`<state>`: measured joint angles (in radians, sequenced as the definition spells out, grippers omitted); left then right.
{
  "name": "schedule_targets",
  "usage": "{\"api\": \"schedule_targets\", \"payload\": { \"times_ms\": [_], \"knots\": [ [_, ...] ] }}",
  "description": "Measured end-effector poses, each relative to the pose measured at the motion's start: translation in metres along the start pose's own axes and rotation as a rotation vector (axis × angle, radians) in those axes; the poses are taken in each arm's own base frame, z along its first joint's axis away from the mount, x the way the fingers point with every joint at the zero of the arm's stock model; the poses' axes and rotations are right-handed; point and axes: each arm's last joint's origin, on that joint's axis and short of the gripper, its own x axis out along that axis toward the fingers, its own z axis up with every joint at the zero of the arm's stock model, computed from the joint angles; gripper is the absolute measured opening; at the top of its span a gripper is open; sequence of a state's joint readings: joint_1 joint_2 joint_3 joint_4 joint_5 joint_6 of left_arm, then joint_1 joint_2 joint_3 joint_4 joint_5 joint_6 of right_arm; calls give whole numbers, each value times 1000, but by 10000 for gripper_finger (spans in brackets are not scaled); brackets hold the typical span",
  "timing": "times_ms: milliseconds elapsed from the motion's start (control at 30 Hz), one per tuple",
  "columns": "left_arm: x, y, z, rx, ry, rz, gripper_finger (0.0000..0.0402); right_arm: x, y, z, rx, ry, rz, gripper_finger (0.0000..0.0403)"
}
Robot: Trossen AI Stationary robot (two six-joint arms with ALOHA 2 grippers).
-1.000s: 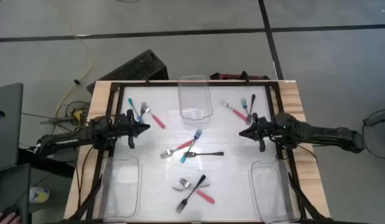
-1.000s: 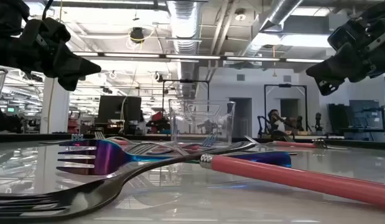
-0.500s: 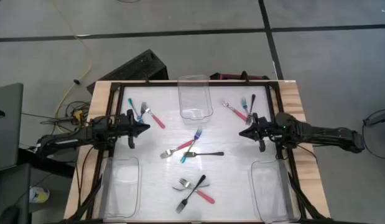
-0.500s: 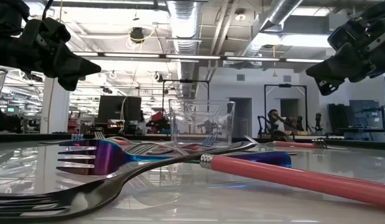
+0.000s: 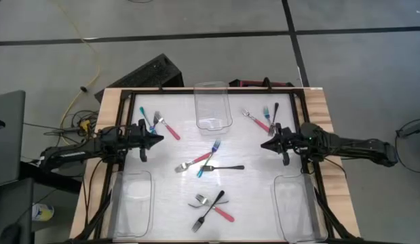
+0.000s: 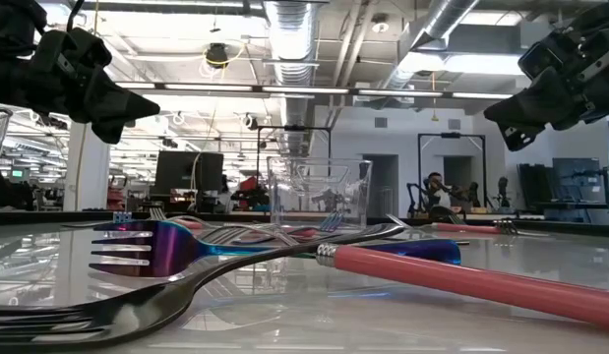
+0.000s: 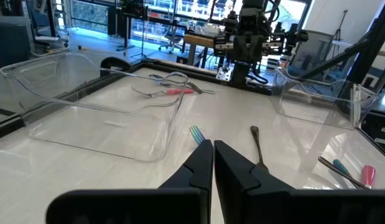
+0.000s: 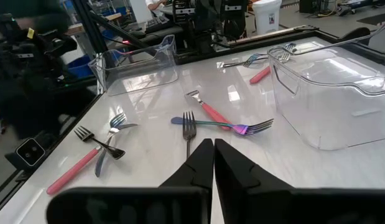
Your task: Sort silverware by color (type)
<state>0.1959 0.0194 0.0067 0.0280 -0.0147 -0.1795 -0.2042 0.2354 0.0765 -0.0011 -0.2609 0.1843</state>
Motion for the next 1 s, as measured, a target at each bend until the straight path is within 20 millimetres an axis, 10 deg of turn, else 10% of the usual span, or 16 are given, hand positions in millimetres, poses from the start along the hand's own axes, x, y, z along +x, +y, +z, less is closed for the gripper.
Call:
{"api": "schedule_targets", "payload": {
  "times_ms": [1000],
  "knots": [
    [0, 0, 0, -119, 0, -2, 0, 0, 0, 0, 0, 0, 0, 40]
  ]
}}
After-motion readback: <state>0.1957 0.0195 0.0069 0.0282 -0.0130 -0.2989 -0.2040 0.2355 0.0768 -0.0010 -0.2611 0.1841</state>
